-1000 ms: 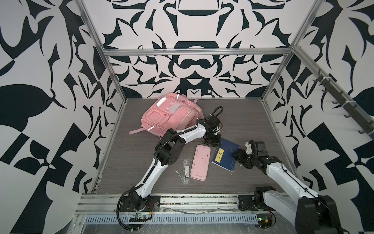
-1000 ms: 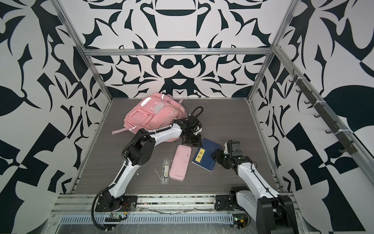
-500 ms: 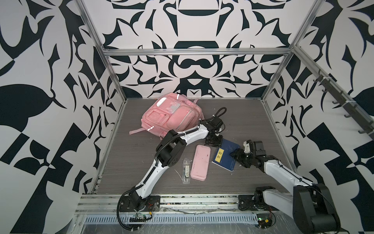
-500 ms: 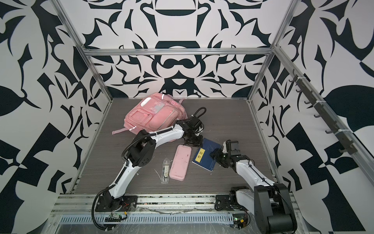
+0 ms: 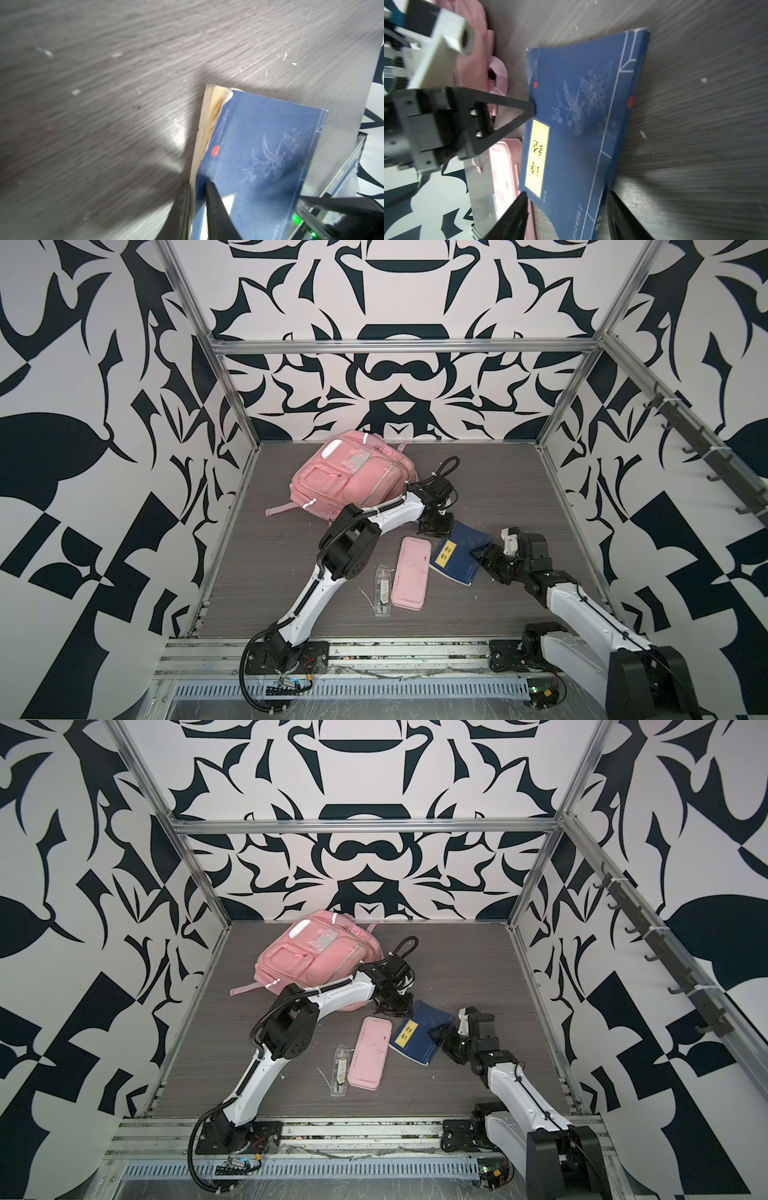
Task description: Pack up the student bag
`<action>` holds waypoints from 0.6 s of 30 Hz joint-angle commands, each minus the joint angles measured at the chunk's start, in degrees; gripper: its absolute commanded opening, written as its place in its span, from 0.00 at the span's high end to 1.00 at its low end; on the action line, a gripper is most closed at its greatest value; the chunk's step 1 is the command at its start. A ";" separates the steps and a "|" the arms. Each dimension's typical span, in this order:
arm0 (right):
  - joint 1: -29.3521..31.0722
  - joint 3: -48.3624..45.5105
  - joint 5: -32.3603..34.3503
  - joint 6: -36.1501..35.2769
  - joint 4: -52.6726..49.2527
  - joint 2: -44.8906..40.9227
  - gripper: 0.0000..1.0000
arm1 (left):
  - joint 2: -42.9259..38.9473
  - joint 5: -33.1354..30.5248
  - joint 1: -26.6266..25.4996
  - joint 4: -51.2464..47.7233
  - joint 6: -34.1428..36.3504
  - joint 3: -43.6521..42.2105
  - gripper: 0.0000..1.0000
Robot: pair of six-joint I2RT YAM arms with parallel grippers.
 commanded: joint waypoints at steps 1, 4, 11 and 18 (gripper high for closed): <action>0.33 1.05 -4.30 1.75 10.38 -2.05 0.38 | 4.08 3.95 -0.95 -1.21 -1.47 -2.65 0.82; 0.31 1.24 -4.25 2.29 11.68 -0.56 0.38 | 3.88 5.19 -0.85 -0.20 -2.21 -2.89 0.82; 0.33 0.65 -4.27 3.94 15.31 2.45 0.39 | 3.30 7.73 -0.60 2.16 -3.83 -4.25 0.82; 0.34 -0.04 -3.03 3.73 16.23 2.55 0.42 | 3.00 9.82 -0.33 4.21 -5.33 -5.58 0.82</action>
